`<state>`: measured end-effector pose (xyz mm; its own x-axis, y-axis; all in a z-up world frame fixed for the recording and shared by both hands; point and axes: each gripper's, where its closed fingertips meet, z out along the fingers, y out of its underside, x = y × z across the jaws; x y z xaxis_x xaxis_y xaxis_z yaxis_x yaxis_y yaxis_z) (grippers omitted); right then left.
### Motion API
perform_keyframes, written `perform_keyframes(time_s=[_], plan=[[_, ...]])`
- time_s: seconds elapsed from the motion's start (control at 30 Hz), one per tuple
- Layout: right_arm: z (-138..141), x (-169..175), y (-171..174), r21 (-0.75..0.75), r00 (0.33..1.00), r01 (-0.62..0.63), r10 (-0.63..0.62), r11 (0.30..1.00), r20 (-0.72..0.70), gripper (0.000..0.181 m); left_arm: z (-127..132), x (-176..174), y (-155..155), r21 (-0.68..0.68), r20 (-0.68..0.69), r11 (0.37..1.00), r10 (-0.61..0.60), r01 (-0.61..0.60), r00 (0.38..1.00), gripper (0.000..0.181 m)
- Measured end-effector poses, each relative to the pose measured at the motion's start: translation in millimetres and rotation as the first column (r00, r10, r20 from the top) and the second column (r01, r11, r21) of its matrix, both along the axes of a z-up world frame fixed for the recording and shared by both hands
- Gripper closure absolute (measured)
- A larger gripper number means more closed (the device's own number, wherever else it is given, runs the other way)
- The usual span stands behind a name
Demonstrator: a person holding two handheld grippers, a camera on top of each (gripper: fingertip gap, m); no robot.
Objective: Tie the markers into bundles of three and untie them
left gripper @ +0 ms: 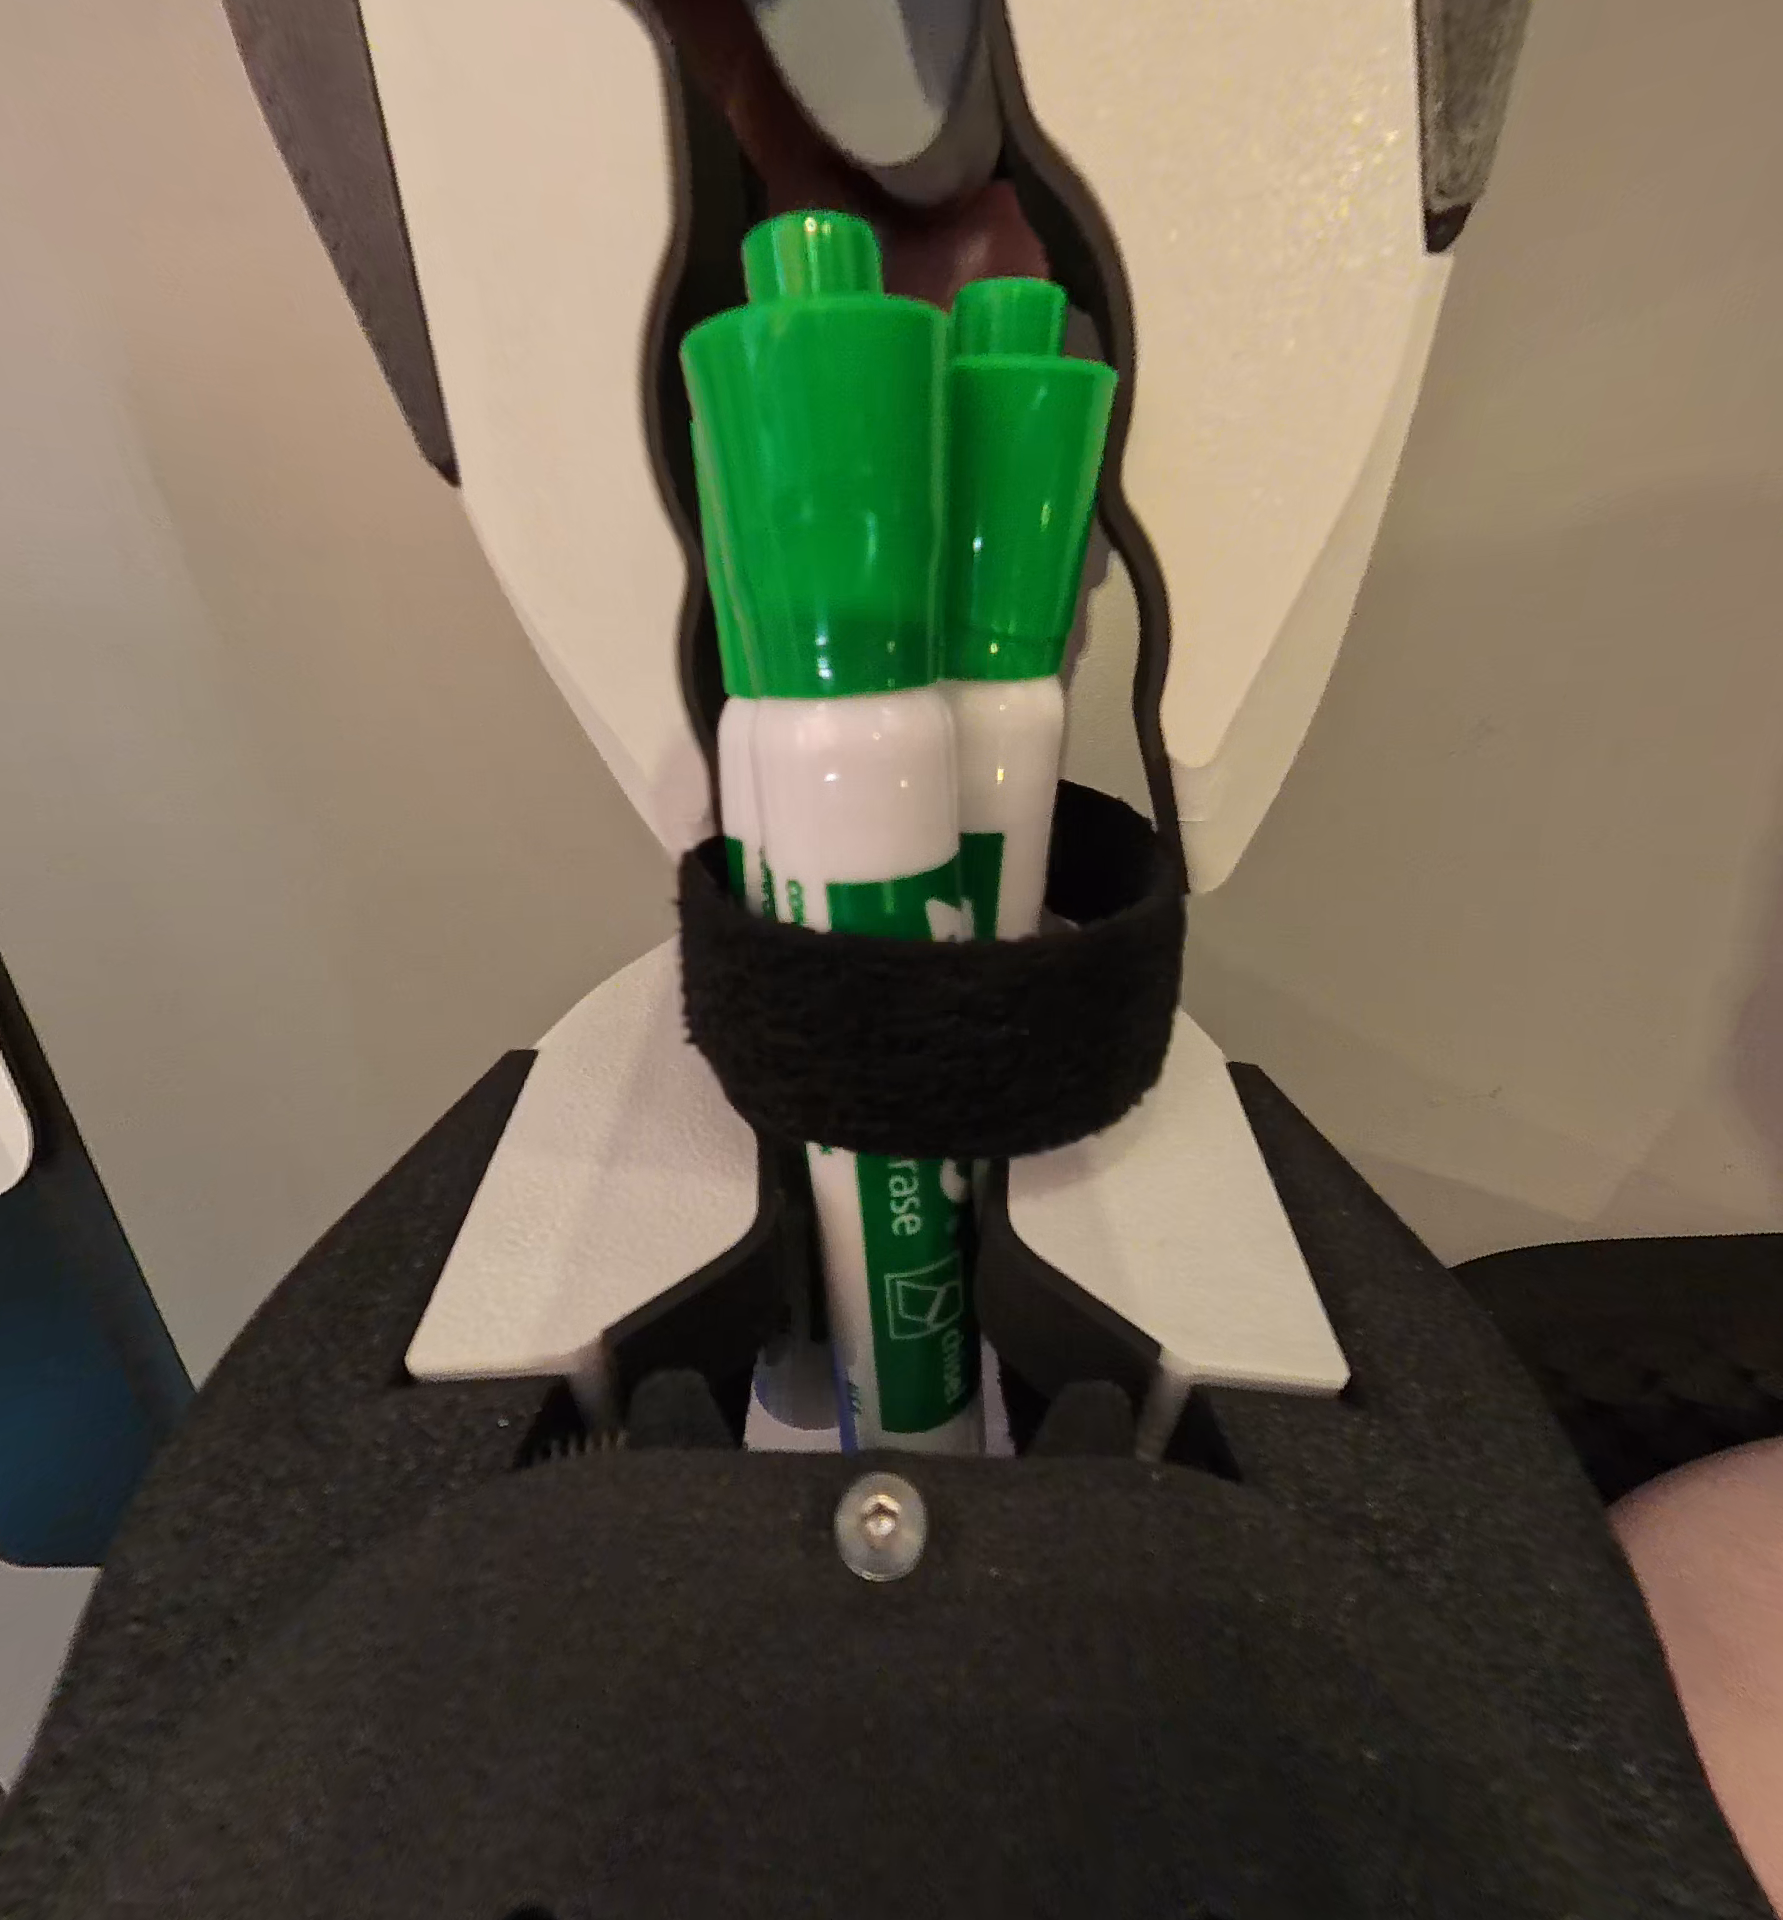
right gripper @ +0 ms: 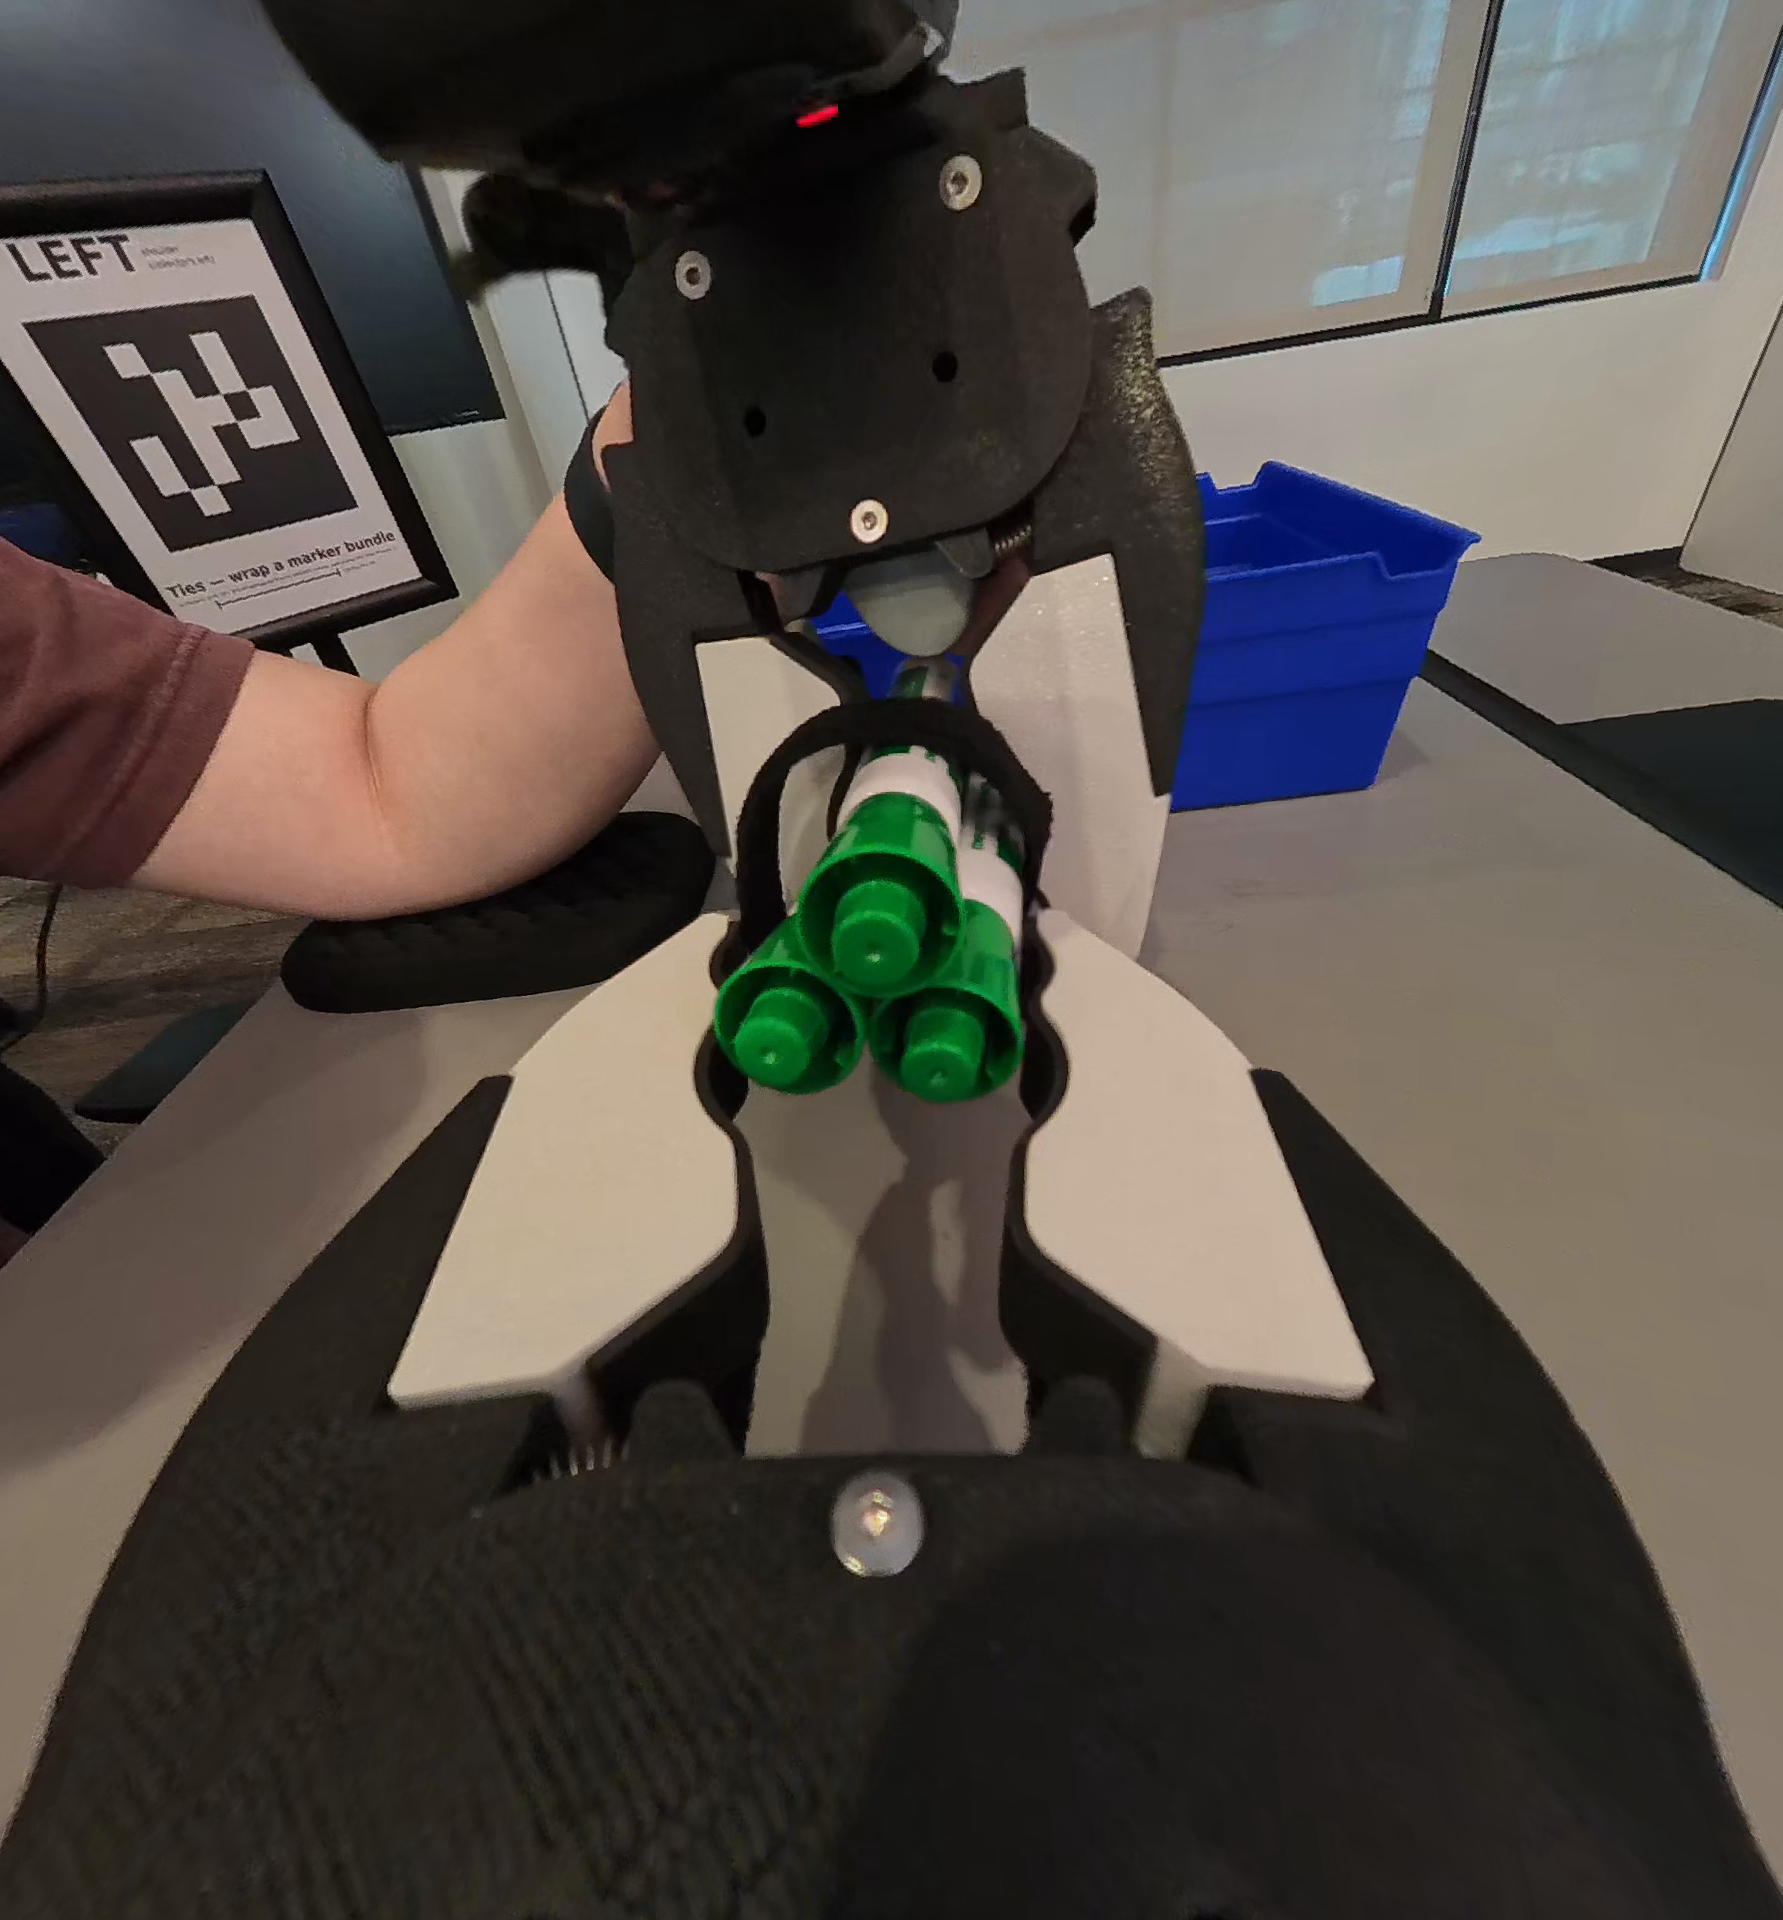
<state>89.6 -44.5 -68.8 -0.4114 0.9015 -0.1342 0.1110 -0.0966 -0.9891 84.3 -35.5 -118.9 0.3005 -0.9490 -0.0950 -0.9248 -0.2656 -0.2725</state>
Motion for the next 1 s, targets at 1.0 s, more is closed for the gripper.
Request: perform_keyframes(time_s=[1.0], plan=[[-9.6,-0.1,-8.3,0.235,1.0,0.013,-0.017,0.972,0.011,0.156,4.2,0.4,2.7,0.015,0.025,1.0,0.015,-0.016,1.0,0.14]])
